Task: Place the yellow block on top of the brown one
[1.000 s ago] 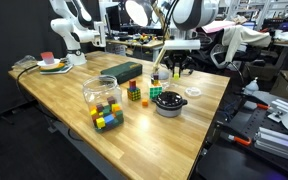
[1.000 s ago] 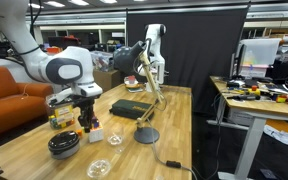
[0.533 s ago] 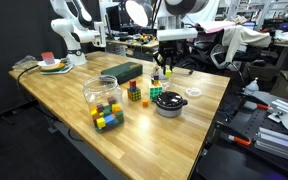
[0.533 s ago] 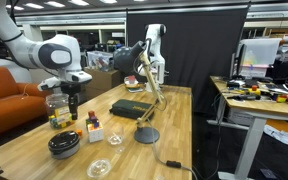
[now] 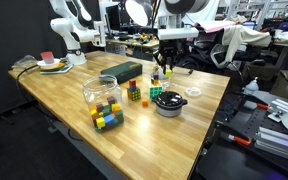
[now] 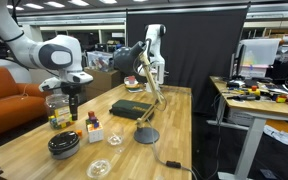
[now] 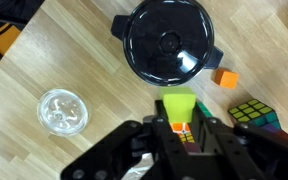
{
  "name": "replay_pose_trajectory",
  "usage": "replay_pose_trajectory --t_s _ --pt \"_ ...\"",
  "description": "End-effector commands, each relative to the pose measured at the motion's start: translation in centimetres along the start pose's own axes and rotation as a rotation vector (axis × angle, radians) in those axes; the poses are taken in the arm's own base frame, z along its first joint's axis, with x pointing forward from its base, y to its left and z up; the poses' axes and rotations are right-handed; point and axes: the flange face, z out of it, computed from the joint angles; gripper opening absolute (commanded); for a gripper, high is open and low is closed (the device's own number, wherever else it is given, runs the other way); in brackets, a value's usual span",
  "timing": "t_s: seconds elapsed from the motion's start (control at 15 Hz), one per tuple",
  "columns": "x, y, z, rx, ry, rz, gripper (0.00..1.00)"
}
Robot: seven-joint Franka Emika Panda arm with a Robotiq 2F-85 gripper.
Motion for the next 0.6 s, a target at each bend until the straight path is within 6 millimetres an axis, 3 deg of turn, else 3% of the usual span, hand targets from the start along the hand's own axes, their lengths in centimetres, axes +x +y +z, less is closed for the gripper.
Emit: replay_pose_trajectory --t_s 0.0,0.33,0.53 --pt "0.3 -1.2 -0.3 0.023 0.018 -0.030 0.07" --pt "0.6 -8.1 -2.1 0.028 0.104 -0.286 0.07" --pt "0.7 -12.2 -1.4 0.039 0.097 -0.419 0.07"
